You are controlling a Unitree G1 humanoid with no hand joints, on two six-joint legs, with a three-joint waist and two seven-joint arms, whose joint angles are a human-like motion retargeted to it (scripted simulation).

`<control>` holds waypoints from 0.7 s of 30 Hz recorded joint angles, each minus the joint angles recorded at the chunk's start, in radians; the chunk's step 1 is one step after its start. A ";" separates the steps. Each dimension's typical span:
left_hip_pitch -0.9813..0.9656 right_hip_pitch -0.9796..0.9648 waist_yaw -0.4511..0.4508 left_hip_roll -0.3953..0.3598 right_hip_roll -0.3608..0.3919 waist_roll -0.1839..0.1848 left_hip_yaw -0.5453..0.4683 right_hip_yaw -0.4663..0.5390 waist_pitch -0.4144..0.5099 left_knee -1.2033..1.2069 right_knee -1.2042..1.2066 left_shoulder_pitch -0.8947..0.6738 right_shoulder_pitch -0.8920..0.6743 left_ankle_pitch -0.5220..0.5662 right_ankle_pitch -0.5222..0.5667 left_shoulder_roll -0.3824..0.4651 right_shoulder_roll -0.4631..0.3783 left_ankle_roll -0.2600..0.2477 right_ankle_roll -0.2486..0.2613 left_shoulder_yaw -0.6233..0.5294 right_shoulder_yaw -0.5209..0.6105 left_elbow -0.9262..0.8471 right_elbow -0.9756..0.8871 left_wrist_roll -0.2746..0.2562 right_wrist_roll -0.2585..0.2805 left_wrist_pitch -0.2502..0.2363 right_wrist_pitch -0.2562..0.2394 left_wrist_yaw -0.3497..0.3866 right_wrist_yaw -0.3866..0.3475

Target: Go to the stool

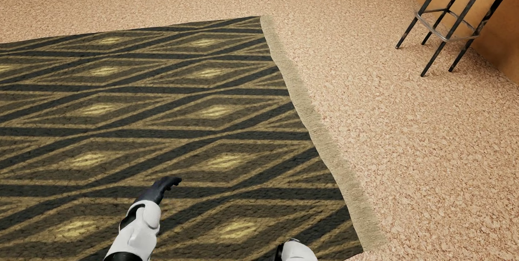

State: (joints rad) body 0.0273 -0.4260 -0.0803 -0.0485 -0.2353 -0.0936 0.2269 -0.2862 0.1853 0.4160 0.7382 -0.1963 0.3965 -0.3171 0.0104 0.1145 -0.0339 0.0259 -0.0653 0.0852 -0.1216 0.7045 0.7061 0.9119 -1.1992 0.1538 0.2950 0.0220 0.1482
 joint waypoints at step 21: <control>-0.508 0.493 0.090 0.300 0.376 0.186 -0.148 0.073 -0.035 0.383 -0.435 0.599 -0.494 0.286 -0.248 -0.082 0.061 0.005 -0.062 0.166 0.108 0.054 -0.041 -0.074 0.002 0.132 -0.074 -0.089 -0.209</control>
State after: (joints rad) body -0.4802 0.0668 0.0098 0.2513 0.1408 0.0926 0.0790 -0.2134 0.1508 0.7994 0.3035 0.4025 -0.0974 -0.0307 -0.2381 0.0321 0.0268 0.0308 -0.1271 0.2509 -0.0135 0.7587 0.6647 0.8375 -1.1968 0.2860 0.2208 -0.0670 -0.0604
